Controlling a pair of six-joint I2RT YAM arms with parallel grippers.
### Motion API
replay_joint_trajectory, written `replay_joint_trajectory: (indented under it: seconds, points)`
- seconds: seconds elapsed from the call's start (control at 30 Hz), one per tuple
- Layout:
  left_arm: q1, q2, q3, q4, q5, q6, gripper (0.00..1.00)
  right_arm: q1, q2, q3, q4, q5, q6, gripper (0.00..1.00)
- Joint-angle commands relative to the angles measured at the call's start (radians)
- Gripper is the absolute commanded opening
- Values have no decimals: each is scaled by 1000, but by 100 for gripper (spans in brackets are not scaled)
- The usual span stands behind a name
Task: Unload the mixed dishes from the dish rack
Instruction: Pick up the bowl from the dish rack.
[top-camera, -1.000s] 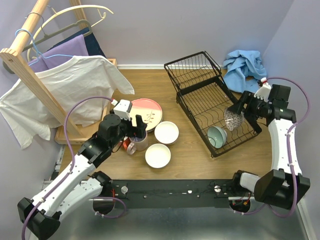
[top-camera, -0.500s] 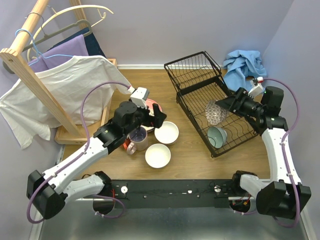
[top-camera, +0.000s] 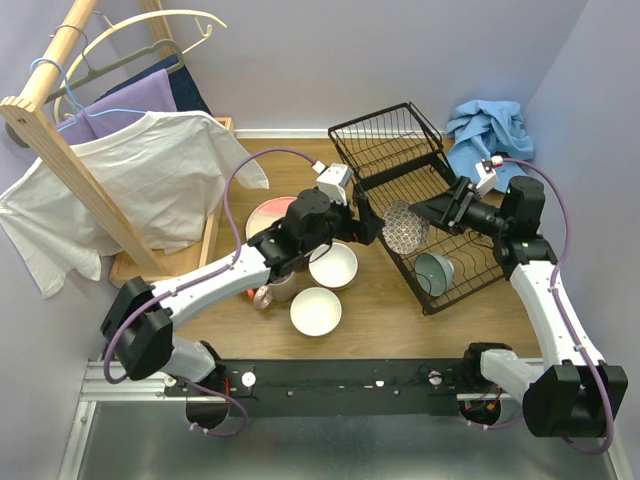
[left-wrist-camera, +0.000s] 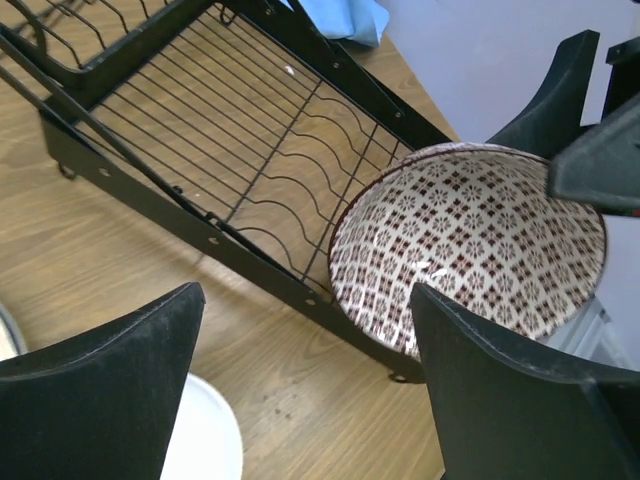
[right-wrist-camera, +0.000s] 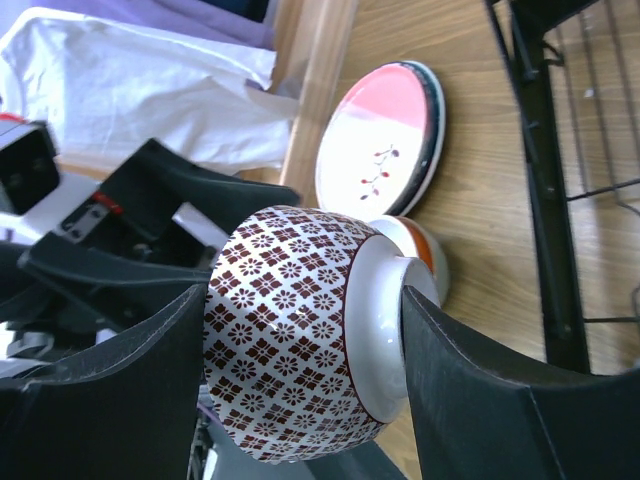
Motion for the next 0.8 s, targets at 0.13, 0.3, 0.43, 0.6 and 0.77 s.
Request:
replay_joint_trajectory:
  seconds: [0.13,0.3,0.43,0.6,0.77]
  points:
    - [-15,114,49,91,-14,-100,82,53,-27,-42,220,-58,155,24]
    - [-15,151,56,117,13,-125,57,67,-27,-75,297,-63,224,24]
    - [-15,172,63,137,38,-148,35,75,-28,-88,323,-65,237,24]
    - [-15,155,39,157,39,-158,0,75,-35,-92,294,-51,207,26]
    - [-10,92,13,116,-13,-114,0,75,-47,-65,173,-14,119,64]
